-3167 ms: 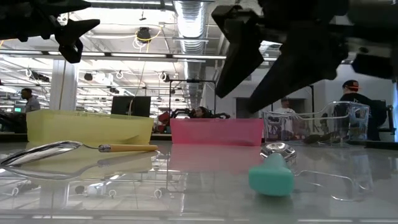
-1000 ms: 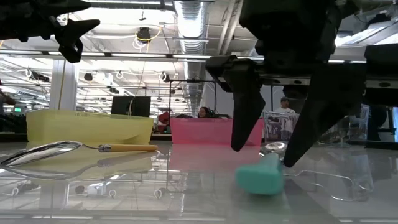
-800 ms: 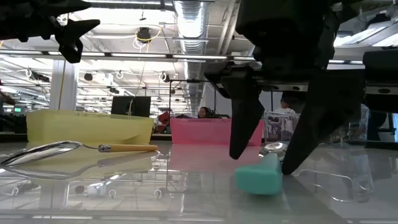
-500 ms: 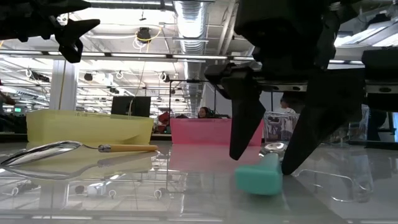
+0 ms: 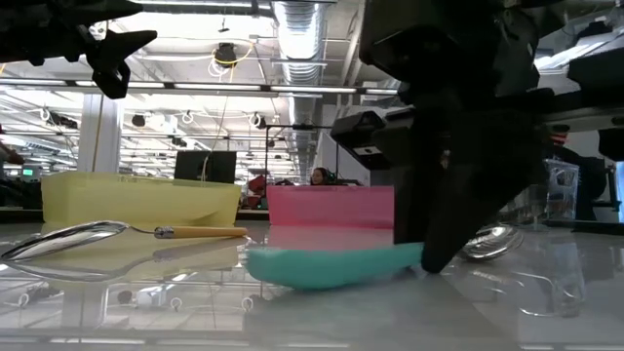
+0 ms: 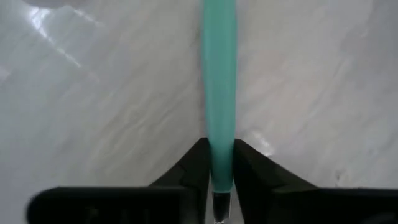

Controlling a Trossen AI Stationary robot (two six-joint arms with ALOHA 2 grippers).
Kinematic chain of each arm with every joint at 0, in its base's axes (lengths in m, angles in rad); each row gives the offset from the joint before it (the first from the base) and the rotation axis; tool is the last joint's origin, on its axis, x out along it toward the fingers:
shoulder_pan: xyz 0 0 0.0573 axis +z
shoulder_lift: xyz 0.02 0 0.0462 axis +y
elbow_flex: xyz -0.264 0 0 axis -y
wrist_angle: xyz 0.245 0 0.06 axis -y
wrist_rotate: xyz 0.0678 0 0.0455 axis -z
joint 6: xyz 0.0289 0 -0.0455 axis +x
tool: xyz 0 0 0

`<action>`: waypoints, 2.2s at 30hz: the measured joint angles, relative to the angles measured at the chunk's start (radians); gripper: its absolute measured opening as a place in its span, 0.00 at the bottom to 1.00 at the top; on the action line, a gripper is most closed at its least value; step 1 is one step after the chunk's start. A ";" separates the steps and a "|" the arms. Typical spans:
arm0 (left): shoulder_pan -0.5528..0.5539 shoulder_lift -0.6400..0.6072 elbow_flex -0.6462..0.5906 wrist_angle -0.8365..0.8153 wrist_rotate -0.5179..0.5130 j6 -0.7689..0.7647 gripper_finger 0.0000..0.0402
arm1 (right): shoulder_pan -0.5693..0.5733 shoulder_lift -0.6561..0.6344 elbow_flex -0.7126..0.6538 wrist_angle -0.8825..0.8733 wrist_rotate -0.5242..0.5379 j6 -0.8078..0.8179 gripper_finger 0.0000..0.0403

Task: Sort silverware by color (type)
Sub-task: Put the green spoon into the red bin

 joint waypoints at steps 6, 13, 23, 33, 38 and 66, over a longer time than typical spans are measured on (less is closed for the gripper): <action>0.000 0.000 0.000 0.000 0.000 0.000 0.37 | 0.000 0.000 0.000 0.014 0.002 0.056 0.17; 0.000 0.000 0.000 0.000 0.000 0.000 0.37 | -0.002 0.003 -0.002 0.059 0.012 0.182 0.17; 0.000 0.000 0.000 0.000 0.000 -0.002 0.37 | -0.001 0.005 -0.002 0.100 0.058 0.285 0.17; 0.000 0.000 0.000 0.000 -0.001 -0.016 0.37 | -0.009 0.000 -0.002 0.108 0.075 0.284 0.17; 0.000 0.000 0.000 0.000 -0.002 -0.016 0.37 | -0.013 -0.002 -0.002 0.107 0.070 0.283 0.17; 0.000 0.000 0.000 0.002 -0.030 -0.010 0.37 | -0.091 -0.125 -0.002 -0.040 0.087 0.224 0.17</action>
